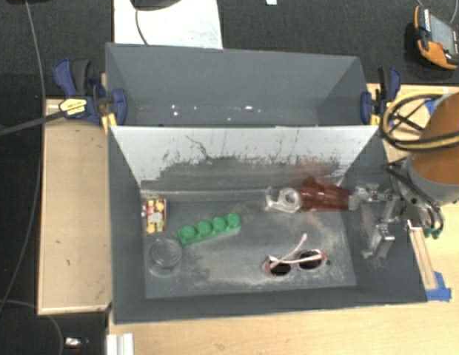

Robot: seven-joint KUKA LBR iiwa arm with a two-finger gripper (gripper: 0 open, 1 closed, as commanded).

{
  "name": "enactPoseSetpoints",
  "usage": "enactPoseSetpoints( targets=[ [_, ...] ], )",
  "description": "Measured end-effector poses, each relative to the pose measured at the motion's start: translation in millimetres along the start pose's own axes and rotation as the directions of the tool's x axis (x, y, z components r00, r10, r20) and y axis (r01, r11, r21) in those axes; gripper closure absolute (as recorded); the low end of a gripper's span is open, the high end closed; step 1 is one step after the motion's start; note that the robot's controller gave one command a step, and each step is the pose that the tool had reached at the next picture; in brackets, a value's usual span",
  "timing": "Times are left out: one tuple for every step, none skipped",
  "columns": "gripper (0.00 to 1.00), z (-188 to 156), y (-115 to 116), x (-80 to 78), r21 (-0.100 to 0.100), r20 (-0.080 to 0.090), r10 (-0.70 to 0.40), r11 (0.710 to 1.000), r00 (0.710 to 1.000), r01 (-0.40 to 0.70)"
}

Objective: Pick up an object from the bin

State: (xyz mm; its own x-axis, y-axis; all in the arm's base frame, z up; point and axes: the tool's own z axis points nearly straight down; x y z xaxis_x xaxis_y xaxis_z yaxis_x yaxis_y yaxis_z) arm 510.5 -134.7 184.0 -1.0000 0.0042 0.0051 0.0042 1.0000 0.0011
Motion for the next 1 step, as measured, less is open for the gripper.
enactPoseSetpoints(
  targets=[
    [0.0,-4.3,0.7,-1.9,0.002,0.008,-0.007,1.0,1.0,0.007]
  ],
)
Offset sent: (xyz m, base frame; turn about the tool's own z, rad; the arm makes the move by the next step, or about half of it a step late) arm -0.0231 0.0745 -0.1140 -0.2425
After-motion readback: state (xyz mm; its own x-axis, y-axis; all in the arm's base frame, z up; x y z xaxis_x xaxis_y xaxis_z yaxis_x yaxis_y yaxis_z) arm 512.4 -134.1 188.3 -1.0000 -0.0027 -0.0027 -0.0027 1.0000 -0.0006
